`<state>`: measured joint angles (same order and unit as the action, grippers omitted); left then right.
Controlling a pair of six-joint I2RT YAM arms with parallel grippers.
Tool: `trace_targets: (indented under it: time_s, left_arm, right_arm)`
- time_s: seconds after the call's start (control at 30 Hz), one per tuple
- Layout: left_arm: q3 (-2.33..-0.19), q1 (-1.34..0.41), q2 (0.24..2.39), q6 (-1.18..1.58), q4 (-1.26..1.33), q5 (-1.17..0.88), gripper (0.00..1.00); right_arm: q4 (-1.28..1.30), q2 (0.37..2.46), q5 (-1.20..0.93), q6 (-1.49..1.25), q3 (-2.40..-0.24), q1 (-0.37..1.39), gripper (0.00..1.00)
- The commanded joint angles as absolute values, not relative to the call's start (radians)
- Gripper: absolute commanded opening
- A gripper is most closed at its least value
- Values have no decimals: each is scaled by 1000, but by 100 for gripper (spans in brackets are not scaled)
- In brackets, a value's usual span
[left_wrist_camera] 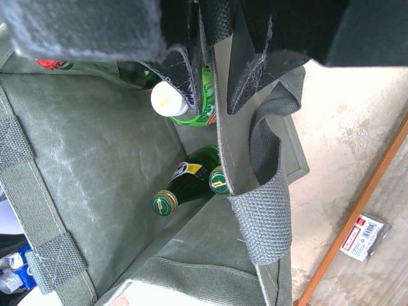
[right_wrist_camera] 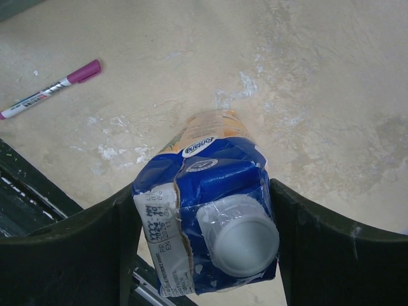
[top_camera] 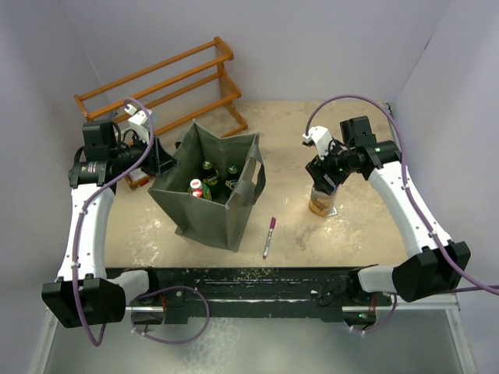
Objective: Place the beverage into the canvas bag
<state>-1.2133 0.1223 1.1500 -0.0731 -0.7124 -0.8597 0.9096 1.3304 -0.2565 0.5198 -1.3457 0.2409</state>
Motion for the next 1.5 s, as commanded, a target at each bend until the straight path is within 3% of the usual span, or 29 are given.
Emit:
trace_targets:
  time_s: [0.0,0.53,0.9,1.23,1.47]
  left_arm:
    - [-1223,127,1148,-91,-675,-871,25]
    - [-1237,127,1150,-95,-685,-865,25]
    - [-1238,127,1158,-93,-683,-865,25]
    - [-1261,127,1182,-88,-675,-865,25]
    - [-1265,127,1191,-102,-674,-858,24]
  right_arm:
    - [903,1307,-297,523,-1353,236,71]
    - [913,1270,-342,497,-1417,236,25]
    - [912,1276,-337,459,-1519,236,1]
    - [866,1304,-293,405,-1692,236,0]
    - [856,1395,-302,256,-1981,238,0]
